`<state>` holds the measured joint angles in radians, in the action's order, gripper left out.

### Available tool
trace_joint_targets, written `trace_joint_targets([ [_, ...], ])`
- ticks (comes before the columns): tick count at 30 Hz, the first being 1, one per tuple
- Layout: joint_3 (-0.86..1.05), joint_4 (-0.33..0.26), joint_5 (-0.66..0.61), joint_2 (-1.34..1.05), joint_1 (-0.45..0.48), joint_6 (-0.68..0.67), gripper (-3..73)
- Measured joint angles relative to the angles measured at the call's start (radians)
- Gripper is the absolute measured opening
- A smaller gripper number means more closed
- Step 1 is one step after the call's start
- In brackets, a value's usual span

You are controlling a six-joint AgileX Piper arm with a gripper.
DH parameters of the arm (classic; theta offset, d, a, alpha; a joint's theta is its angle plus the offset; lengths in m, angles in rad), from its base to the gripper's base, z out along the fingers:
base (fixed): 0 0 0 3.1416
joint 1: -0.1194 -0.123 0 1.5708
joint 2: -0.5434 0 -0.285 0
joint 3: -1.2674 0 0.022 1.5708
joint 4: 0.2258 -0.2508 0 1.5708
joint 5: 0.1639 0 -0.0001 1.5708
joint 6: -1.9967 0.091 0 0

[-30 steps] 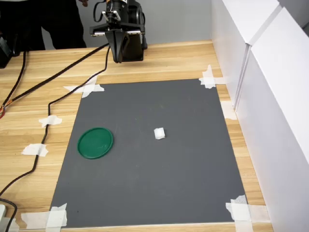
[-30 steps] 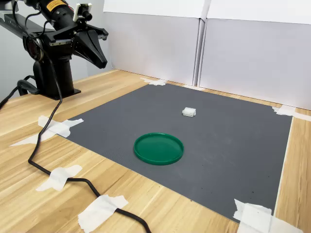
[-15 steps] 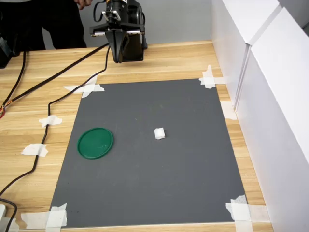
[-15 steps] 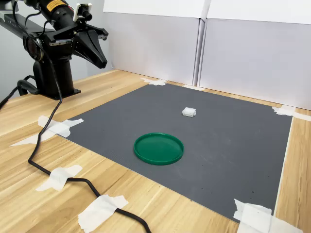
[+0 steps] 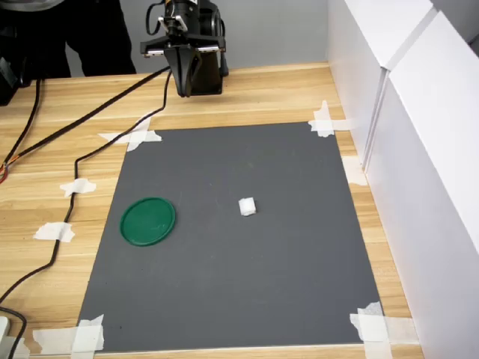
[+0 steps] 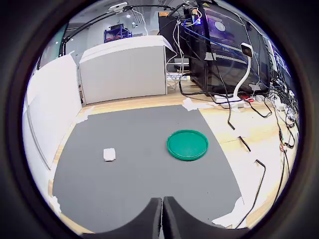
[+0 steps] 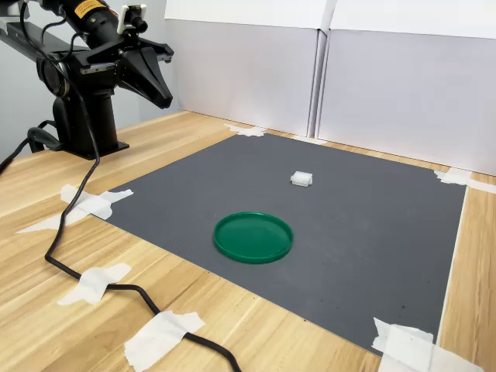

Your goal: Grasp a white terminal and put it on the green lid.

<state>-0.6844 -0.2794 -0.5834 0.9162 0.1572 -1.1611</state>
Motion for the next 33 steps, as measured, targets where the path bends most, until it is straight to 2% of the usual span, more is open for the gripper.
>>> trace_joint_targets([
  [26, -0.004, -0.018, 0.015, 0.029, 0.000, -0.004, -1.6],
  [33, -0.113, -0.018, -0.031, 0.108, 0.000, -0.016, -1.6],
])
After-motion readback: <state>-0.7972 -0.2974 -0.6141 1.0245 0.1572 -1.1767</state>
